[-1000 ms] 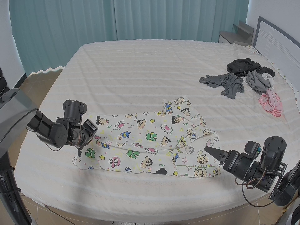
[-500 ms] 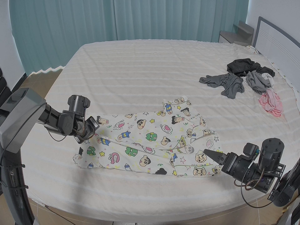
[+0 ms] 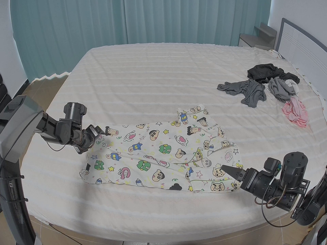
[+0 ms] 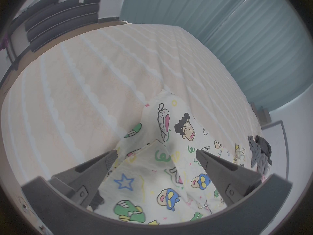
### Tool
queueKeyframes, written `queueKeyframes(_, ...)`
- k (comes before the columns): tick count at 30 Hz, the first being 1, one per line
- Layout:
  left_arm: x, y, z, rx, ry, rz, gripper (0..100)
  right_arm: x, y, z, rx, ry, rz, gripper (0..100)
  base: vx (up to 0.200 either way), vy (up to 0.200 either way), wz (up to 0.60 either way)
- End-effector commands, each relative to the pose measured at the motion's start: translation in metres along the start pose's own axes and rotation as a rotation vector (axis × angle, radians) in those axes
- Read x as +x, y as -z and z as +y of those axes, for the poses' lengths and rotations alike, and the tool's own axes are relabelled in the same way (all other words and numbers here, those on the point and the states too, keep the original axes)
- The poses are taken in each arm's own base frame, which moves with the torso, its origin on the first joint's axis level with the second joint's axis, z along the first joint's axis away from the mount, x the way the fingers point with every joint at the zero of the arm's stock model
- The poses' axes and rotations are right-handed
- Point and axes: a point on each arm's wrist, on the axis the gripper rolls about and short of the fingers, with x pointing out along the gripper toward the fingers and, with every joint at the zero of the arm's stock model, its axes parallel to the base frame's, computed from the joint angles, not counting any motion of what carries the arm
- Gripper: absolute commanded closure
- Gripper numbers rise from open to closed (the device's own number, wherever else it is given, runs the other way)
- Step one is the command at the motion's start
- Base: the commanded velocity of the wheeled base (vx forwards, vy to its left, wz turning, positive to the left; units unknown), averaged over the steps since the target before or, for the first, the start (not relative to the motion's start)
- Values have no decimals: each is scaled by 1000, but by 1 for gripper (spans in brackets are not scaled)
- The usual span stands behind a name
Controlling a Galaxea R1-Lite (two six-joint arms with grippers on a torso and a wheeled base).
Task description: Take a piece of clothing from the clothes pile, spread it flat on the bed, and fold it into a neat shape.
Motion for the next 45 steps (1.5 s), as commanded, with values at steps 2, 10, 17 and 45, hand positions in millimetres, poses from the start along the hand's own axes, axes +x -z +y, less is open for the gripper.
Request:
queueKeyframes(2, -28, -24, 29, 53, 64, 37, 0, 1, 1, -2, 0, 7, 7, 0, 0, 0, 0)
queueKeyframes(10, -48, -16, 70, 298, 256, 211, 0, 0, 2, -3, -1, 12, 12, 0, 0, 0, 0)
queueKeyframes(17, -34, -2, 77, 427, 274, 247, 0, -1, 3, -3, -3, 12, 18, 0, 0, 0, 0)
queueKeyframes(45, 1, 15, 77, 472, 381, 213, 100, 0, 8, -5, -6, 16, 49, 0, 0, 0, 0)
